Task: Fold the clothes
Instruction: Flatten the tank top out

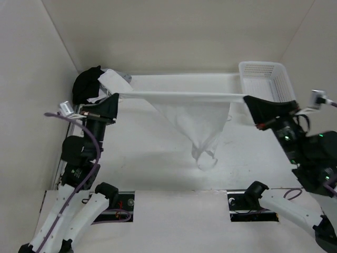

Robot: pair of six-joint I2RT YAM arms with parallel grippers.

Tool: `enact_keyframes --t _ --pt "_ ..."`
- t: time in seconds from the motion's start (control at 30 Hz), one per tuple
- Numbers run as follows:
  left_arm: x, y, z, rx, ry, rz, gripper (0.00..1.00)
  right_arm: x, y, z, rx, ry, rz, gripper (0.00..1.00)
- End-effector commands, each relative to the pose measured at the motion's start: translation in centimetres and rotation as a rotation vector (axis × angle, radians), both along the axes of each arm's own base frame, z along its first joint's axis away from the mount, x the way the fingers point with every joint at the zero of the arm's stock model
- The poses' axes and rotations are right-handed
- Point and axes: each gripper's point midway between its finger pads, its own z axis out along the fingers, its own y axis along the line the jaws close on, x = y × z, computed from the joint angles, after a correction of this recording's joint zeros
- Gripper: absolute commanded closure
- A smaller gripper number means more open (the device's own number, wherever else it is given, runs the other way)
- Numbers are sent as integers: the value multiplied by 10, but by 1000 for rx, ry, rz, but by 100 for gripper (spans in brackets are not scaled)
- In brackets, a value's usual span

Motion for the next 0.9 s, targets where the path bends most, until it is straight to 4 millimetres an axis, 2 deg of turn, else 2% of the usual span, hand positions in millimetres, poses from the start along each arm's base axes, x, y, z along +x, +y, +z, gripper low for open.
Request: enact_keyframes --t 0.0,0.03,0.07,0.1,0.17,0.3,0.33,0.4,0.47,0.57,0.6,0.67,0.77,0.87 --pt "-26 15 55 -65 -135 20 100 -14 -25 12 -64 0 -87 100" --pt "-32 14 63 -82 -159 0 100 -22 -26 25 -45 -19 -69 100" --pt "-39 11 71 -101 -180 -30 100 -25 -24 28 -40 -21 -52 100" --pt "-42 7 73 -106 -183 -55 100 -25 -20 29 -40 -19 -40 100" --pt "-36 -2 63 -96 -146 -78 100 -18 -9 19 -63 6 -39 99" --pt "4 -10 6 -51 24 -39 100 19 19 -18 -132 66 -58 99" --pt "20 -8 -14 -37 74 -6 100 33 25 -25 -142 79 -62 99" --pt "41 -3 -32 -37 128 28 100 61 34 -37 -148 114 -55 99" --pt "66 6 -40 -37 152 74 100 93 44 -41 -141 131 -34 99" --pt "105 20 -25 -56 133 128 100 153 61 -41 -142 160 -7 98" --pt "118 18 -16 -60 118 120 100 170 66 -37 -143 164 0 99" --pt "137 24 -1 -65 97 129 100 198 72 -20 -145 148 4 99" --pt "152 32 28 -94 54 83 99 211 67 14 -140 113 -10 99" --pt "149 39 46 -110 16 66 99 203 61 36 -150 67 -17 98"
